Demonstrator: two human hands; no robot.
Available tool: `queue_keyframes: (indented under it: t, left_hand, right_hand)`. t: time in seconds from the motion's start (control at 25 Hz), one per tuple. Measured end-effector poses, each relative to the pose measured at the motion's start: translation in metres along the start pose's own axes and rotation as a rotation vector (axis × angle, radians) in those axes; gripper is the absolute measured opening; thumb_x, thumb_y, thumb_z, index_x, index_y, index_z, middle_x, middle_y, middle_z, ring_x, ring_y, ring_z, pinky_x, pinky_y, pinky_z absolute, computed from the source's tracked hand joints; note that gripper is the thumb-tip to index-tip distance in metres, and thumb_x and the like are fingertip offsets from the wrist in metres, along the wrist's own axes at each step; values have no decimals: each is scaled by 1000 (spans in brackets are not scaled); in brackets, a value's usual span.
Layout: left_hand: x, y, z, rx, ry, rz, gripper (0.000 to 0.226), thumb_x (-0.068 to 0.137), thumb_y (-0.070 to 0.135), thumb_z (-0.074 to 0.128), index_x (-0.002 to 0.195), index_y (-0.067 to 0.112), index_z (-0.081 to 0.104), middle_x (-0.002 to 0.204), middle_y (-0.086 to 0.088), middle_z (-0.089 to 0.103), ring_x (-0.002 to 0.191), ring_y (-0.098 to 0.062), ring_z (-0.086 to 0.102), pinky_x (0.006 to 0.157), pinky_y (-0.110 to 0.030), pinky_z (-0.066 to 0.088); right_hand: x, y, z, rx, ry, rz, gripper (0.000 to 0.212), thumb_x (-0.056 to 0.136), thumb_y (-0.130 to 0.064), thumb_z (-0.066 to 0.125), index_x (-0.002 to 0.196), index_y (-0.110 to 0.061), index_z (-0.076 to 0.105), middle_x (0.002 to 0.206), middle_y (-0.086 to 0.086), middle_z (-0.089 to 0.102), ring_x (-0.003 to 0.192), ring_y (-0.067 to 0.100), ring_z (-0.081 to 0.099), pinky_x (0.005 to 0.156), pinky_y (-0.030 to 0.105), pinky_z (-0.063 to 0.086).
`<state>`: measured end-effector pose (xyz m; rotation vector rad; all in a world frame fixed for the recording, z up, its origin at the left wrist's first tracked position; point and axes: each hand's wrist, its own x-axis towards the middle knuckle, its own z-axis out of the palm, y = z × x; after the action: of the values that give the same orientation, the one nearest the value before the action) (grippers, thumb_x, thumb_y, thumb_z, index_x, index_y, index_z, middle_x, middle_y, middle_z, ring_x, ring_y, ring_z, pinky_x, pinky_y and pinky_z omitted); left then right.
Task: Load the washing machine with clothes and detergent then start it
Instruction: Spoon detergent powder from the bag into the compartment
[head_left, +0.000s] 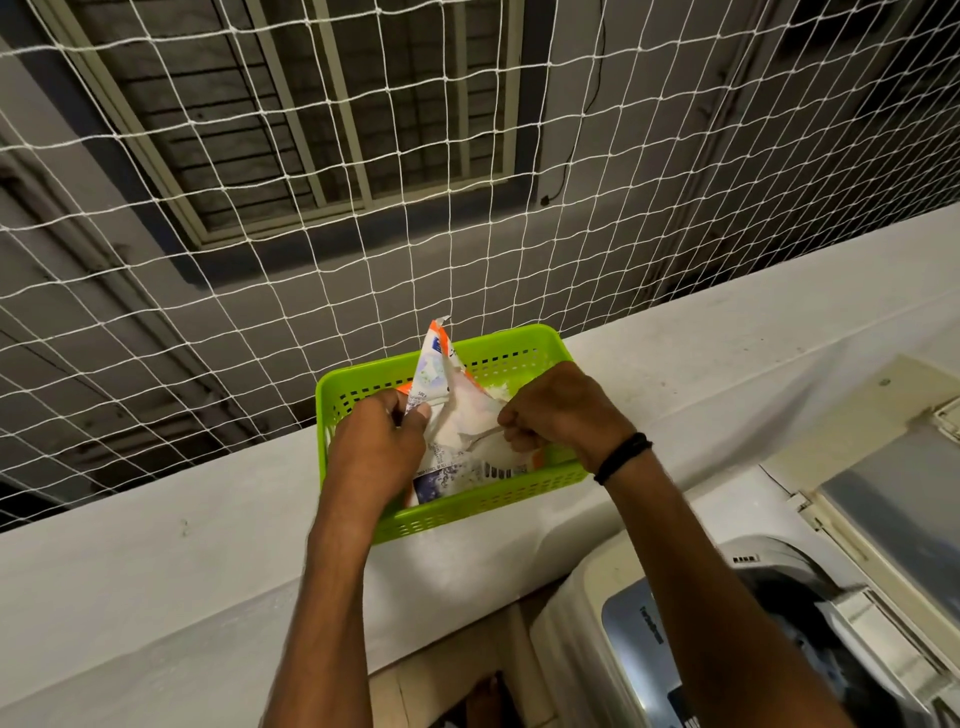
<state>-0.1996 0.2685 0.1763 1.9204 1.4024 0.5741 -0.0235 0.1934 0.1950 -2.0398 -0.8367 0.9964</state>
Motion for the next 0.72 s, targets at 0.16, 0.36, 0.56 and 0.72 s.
queue_keyframes:
  t: [0.16, 0.36, 0.56, 0.72]
  left_hand:
    - [-1, 0, 1, -2, -3, -5, 17, 94, 33, 62, 86, 20, 68, 81, 3, 69, 78, -21, 63, 73, -37, 52]
    - [-2, 3, 1, 3, -14, -15, 15, 91, 36, 65, 92, 21, 72, 85, 6, 72, 81, -20, 66, 76, -38, 54]
    - [-5, 5, 3, -22, -6, -7, 15, 87, 37, 70, 92, 23, 70, 84, 6, 72, 82, -21, 68, 77, -40, 55]
    - [-8, 7, 3, -65, 17, -15, 14, 85, 34, 73, 92, 23, 68, 85, 6, 70, 83, -21, 68, 78, -40, 56]
  right_hand:
    - [-7, 2, -11, 56, 91, -29, 26, 59, -25, 54, 65, -9, 74, 58, 7, 72, 56, 20, 72, 86, 45, 58]
    - [-19, -1, -23, 153, 129, -20, 29, 54, -22, 55, 64, -4, 75, 64, 14, 74, 63, 28, 74, 78, 45, 61]
    - [-29, -1, -44, 397, 9, -20, 25, 92, 8, 44, 82, 14, 67, 57, 15, 65, 51, 20, 67, 52, 28, 59]
    - [-37, 7, -48, 472, 35, -42, 25, 93, 11, 43, 98, 16, 67, 71, 17, 66, 56, 18, 67, 51, 20, 57]
